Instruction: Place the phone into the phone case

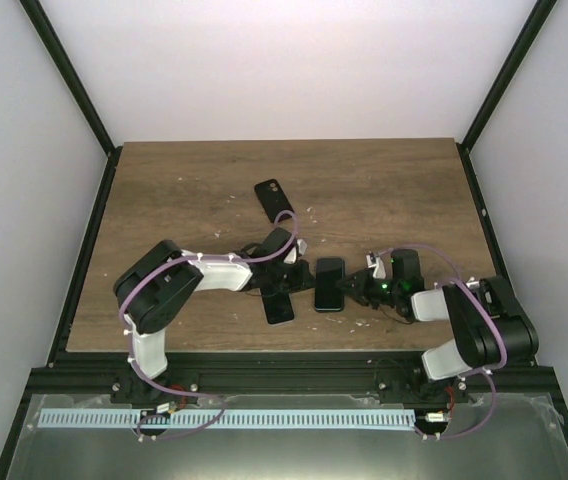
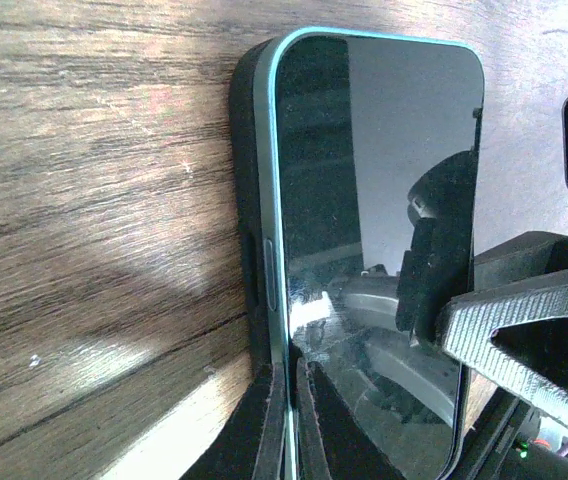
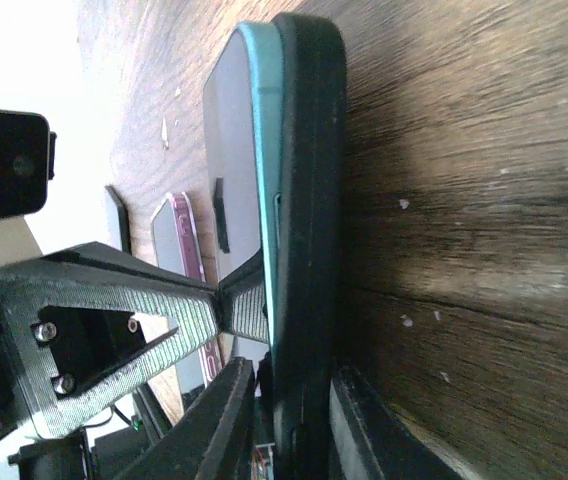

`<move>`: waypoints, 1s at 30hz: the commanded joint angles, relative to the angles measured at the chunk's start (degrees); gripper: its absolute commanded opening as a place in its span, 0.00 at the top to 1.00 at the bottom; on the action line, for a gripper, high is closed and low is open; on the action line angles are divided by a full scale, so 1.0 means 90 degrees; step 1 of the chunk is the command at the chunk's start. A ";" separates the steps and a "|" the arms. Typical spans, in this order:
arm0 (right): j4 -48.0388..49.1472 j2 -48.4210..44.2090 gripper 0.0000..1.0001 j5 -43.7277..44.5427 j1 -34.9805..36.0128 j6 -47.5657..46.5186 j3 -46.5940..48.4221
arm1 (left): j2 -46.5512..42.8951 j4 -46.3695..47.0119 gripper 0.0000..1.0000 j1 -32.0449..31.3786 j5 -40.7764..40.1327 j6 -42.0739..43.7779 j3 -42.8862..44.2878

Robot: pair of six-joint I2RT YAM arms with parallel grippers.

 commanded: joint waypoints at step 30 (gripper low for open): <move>0.1008 -0.4281 0.99 -0.1978 0.0795 0.1179 0.0987 | -0.5620 0.0037 0.19 0.0297 0.0744 0.0247 -0.1174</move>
